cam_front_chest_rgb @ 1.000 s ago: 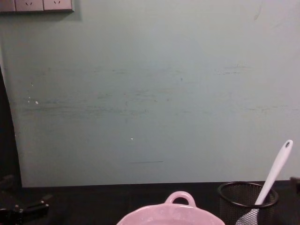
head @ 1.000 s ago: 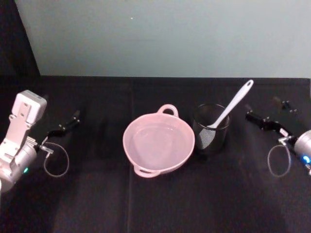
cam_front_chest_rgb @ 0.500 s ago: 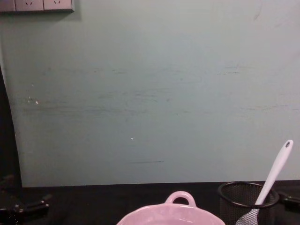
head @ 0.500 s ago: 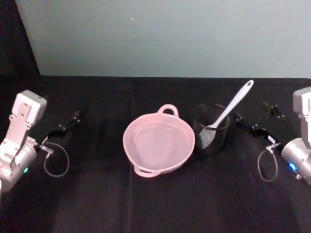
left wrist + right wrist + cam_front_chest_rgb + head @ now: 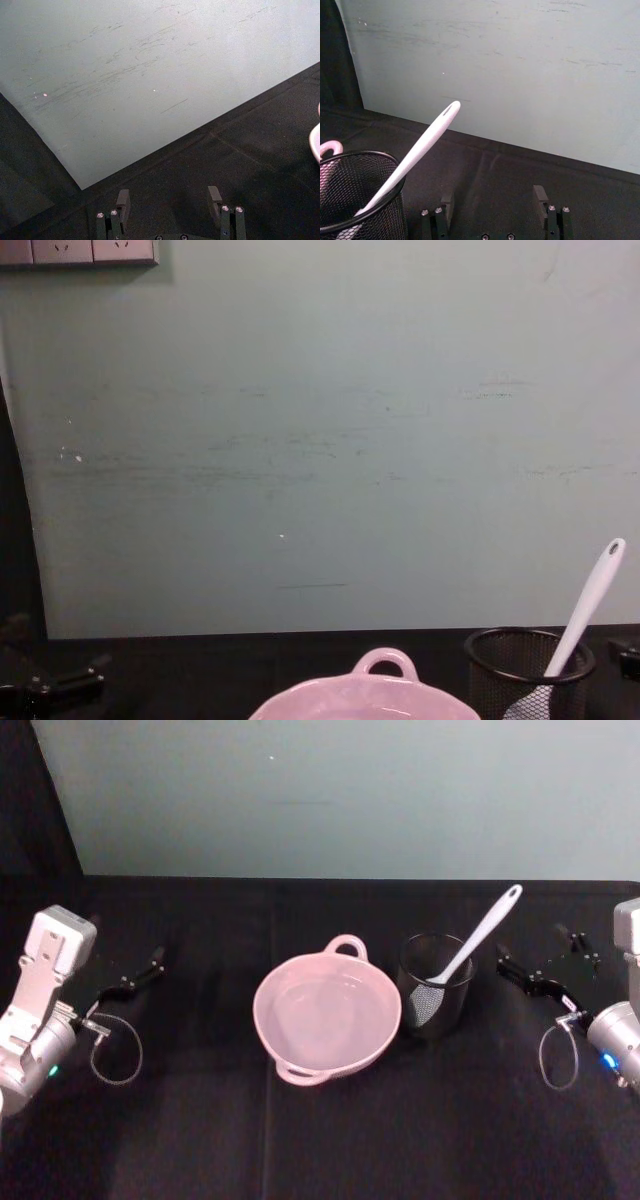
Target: Use the one hand to pick up the spoon and stir the clear water in the bowl.
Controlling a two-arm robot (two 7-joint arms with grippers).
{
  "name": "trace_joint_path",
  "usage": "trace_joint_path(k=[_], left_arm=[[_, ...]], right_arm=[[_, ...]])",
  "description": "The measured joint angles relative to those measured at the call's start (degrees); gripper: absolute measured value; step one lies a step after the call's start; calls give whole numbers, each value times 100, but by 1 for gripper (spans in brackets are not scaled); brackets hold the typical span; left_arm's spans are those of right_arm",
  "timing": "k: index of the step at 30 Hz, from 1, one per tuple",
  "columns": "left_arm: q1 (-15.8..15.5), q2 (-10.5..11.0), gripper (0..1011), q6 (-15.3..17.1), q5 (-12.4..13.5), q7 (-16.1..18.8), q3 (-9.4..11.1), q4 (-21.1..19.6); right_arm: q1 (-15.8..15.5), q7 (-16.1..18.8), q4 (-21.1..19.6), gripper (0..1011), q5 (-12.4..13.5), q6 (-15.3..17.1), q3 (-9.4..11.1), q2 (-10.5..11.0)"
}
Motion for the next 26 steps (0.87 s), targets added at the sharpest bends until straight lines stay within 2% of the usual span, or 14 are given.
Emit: trace_joint_path(k=[26], left_arm=[[0,0,1011,0,0,0,0,0]], right_arm=[[8,0,8,1002,0,-17,-14,10]])
